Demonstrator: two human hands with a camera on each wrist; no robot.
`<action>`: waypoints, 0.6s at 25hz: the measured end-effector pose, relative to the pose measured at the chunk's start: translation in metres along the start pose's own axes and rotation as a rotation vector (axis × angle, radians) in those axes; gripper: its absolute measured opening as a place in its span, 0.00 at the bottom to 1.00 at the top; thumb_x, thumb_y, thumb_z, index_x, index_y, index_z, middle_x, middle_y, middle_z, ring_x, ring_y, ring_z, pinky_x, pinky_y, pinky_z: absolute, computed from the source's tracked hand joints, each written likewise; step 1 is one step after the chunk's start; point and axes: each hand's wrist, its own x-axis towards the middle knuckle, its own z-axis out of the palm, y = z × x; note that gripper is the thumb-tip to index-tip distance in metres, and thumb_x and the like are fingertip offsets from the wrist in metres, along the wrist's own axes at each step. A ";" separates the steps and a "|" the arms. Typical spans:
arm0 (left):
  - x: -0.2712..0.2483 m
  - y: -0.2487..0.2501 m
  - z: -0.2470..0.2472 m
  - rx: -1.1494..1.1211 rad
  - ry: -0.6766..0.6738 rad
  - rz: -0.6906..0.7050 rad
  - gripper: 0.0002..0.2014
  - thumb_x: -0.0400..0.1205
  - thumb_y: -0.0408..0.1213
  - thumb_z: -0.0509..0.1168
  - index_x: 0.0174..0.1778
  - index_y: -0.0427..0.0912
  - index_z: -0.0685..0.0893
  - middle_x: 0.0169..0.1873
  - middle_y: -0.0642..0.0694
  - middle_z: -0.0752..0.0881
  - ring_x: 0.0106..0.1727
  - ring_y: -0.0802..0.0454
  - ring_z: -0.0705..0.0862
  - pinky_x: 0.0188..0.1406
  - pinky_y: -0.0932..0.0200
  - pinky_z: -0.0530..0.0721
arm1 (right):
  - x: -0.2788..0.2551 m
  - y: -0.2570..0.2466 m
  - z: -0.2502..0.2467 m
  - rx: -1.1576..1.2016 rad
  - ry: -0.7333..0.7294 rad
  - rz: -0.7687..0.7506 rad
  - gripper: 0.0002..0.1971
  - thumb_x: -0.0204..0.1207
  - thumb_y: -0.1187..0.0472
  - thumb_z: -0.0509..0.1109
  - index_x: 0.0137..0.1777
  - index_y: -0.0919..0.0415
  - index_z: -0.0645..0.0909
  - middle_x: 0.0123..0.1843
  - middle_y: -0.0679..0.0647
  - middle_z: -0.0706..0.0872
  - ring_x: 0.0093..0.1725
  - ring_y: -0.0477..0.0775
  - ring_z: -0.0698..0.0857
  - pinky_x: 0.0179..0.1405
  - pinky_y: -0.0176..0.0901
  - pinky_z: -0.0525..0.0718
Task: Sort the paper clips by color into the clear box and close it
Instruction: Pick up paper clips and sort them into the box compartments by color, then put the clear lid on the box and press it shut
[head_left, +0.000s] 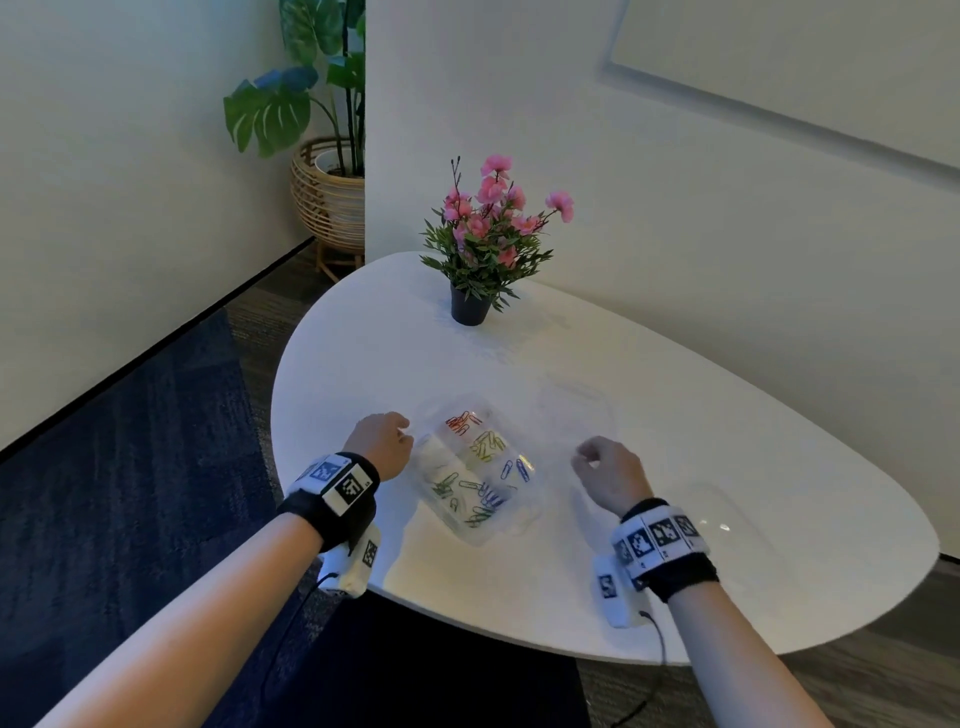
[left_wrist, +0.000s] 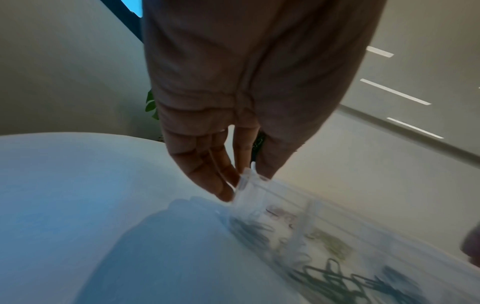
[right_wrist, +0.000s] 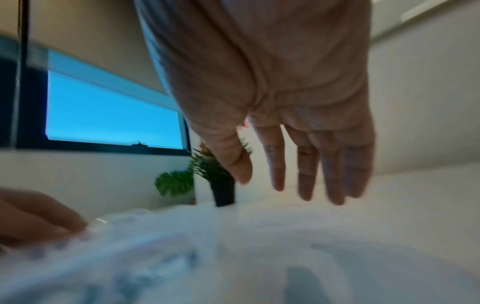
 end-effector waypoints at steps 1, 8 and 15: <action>-0.006 0.000 0.004 0.028 -0.025 0.005 0.19 0.84 0.39 0.58 0.70 0.38 0.77 0.67 0.40 0.82 0.69 0.44 0.78 0.71 0.55 0.72 | 0.001 0.026 -0.005 -0.139 0.000 0.117 0.22 0.80 0.53 0.64 0.69 0.65 0.74 0.70 0.65 0.75 0.69 0.65 0.76 0.67 0.52 0.76; -0.030 0.018 0.026 0.031 -0.154 -0.006 0.20 0.83 0.42 0.60 0.70 0.40 0.76 0.66 0.40 0.83 0.64 0.42 0.83 0.68 0.53 0.78 | -0.009 0.117 -0.018 -0.345 -0.122 0.478 0.44 0.67 0.45 0.76 0.77 0.64 0.62 0.79 0.68 0.62 0.76 0.69 0.68 0.72 0.61 0.73; -0.033 0.025 0.037 -0.075 -0.146 -0.059 0.29 0.80 0.45 0.64 0.76 0.37 0.67 0.66 0.38 0.81 0.65 0.42 0.82 0.68 0.50 0.79 | -0.015 0.099 -0.009 -0.171 0.045 0.145 0.30 0.73 0.56 0.74 0.73 0.64 0.70 0.71 0.64 0.75 0.72 0.62 0.73 0.70 0.50 0.72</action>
